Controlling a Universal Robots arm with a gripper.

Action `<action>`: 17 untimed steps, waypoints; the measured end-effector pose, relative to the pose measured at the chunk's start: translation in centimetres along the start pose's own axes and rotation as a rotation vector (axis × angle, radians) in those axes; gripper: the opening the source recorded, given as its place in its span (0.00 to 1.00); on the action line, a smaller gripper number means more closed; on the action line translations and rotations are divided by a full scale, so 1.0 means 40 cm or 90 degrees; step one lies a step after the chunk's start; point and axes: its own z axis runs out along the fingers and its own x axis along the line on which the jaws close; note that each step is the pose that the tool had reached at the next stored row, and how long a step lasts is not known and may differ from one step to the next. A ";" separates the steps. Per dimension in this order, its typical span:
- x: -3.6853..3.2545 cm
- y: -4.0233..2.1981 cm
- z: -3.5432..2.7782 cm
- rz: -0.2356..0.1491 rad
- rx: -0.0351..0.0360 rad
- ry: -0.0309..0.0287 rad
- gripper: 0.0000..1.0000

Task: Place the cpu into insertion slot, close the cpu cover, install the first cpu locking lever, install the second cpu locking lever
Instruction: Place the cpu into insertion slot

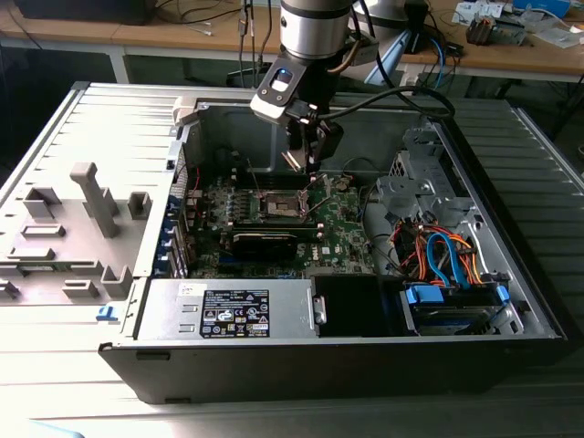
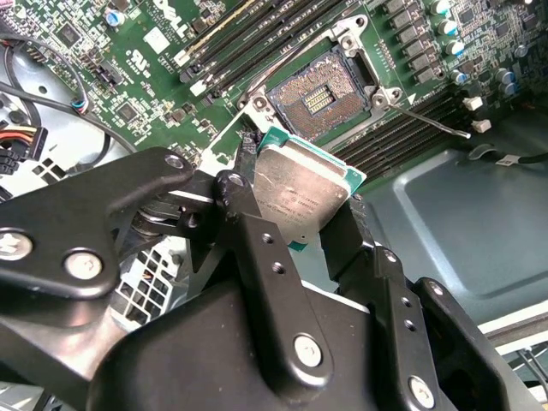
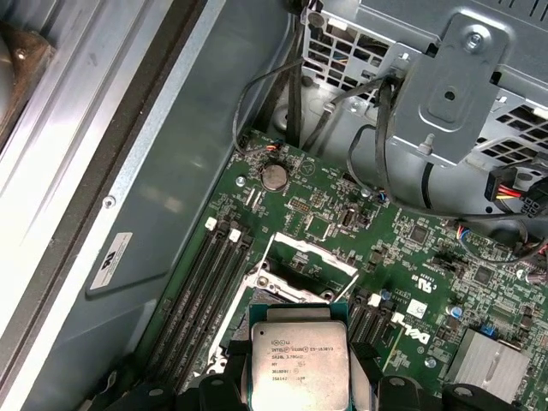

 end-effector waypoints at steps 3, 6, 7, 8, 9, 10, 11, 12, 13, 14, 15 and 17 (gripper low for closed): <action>0.000 0.000 0.000 0.001 0.0000 -0.0001 0.55; 0.000 0.000 0.000 0.003 0.0000 -0.0001 0.55; 0.000 0.000 0.000 0.003 0.0000 -0.0002 0.55; 0.000 0.000 0.000 0.004 0.0000 -0.0002 0.55; 0.000 0.000 0.000 0.005 -0.0001 -0.0002 0.55; 0.000 0.000 0.001 0.005 -0.0001 -0.0002 0.55; 0.000 0.000 0.001 0.005 -0.0001 -0.0002 0.55; 0.000 0.000 0.001 0.006 -0.0001 -0.0002 0.55; 0.000 0.000 0.001 0.006 -0.0001 -0.0003 0.55; 0.000 0.000 0.001 0.006 -0.0001 -0.0003 0.55; 0.000 0.000 0.001 0.007 -0.0001 -0.0003 0.55; 0.000 0.000 0.001 0.008 -0.0001 -0.0004 0.55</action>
